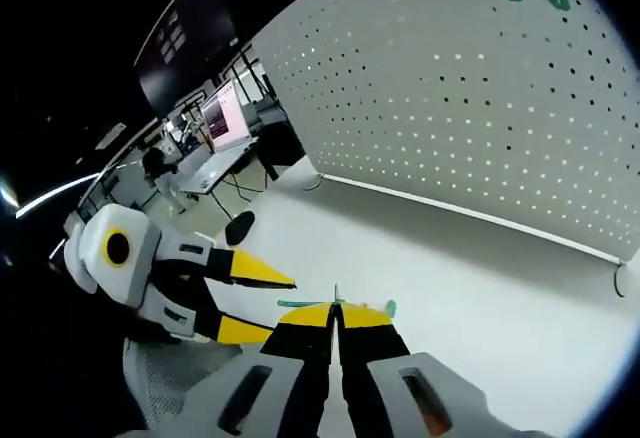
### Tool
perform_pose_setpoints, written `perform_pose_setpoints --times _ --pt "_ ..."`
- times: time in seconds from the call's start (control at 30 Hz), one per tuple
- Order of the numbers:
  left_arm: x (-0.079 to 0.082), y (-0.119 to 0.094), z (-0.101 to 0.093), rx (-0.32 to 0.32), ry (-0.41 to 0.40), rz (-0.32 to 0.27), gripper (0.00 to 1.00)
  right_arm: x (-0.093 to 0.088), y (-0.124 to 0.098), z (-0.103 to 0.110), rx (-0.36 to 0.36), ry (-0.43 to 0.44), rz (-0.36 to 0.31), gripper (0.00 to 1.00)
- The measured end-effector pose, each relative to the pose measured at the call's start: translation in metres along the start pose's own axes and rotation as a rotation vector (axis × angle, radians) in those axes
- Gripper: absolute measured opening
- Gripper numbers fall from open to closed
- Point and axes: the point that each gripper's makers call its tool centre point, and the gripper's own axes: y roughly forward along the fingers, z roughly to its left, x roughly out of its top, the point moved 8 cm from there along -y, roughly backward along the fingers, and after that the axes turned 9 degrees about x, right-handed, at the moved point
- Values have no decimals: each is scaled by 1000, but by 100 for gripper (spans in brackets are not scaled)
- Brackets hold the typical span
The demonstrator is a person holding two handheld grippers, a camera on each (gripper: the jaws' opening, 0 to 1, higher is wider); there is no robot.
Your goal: Insert the hook assembly into the mounting plate slot until the hook locks in place.
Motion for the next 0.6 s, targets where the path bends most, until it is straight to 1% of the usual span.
perform_pose_setpoints --times 0.2,0.47,0.6 --pt "1 0 -1 1 25 -4 17 1 0 10 45 26 0 0" --pt "1 0 -1 7 46 -8 9 -1 1 16 68 39 16 0" --pt "1 0 -1 8 49 -6 7 -1 0 17 73 46 20 0"
